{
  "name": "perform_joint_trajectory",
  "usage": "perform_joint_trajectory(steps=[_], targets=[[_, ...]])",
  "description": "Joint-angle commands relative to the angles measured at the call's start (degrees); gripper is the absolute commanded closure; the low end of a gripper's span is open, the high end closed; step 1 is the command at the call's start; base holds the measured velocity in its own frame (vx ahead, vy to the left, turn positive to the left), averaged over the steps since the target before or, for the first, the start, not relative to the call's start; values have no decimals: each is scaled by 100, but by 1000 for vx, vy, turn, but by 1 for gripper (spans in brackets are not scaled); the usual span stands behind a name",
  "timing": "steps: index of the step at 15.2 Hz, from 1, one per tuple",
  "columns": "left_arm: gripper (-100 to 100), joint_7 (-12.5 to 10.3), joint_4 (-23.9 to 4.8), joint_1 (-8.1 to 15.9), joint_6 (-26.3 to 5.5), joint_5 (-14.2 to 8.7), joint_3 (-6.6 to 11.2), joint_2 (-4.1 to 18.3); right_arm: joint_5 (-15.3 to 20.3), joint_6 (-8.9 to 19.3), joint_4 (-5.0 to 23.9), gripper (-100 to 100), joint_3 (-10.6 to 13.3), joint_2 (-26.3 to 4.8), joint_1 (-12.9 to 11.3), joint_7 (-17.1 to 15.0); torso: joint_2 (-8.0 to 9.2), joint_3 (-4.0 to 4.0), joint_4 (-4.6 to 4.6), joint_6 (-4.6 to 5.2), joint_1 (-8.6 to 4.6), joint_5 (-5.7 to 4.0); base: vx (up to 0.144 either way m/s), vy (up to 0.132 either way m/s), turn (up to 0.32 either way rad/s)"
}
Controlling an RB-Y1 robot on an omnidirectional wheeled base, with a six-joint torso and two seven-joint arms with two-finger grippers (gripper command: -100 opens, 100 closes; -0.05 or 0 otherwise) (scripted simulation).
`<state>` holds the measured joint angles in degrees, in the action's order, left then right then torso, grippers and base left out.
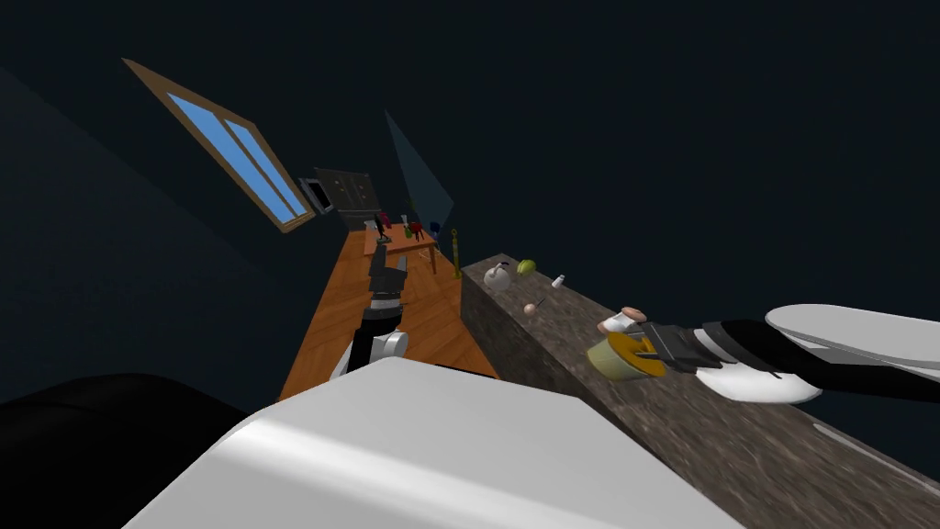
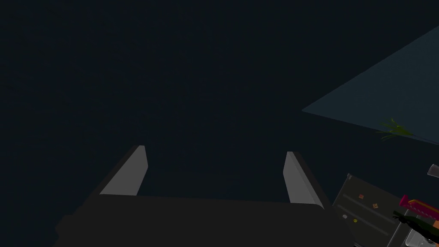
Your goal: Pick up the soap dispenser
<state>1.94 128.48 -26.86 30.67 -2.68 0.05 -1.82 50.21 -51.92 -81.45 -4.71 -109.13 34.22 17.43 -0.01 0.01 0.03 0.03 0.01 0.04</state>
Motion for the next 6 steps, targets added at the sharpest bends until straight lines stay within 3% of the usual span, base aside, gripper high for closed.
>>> perform_joint_trajectory(steps=[1, 3, 5, 6], targets=[[0, 0, 0, 0, 0, 0, 0, 0, -88, -69, -69, 100, -5, -156, -94, 47, 0, 0, 0, 0, 0, 0, 30, -7, -186], [0, 0, 0, -1, 0, 0, 1, 0, -95, -94, -87, 100, -26, -185, -107, 47, -3, 0, 3, 10, 1, 5, 39, -6, -207], [0, 0, 0, -1, 0, 0, 0, 0, -109, -144, -122, 100, -68, -243, -132, 48, 0, 2, 4, 3, 4, 5, 30, -2, -101], [0, 0, 0, 0, 0, 0, 0, 0, 12, -170, -123, 100, 18, -163, -261, -30, 0, 1, 3, 2, 6, 7, 14, -3, -24]])
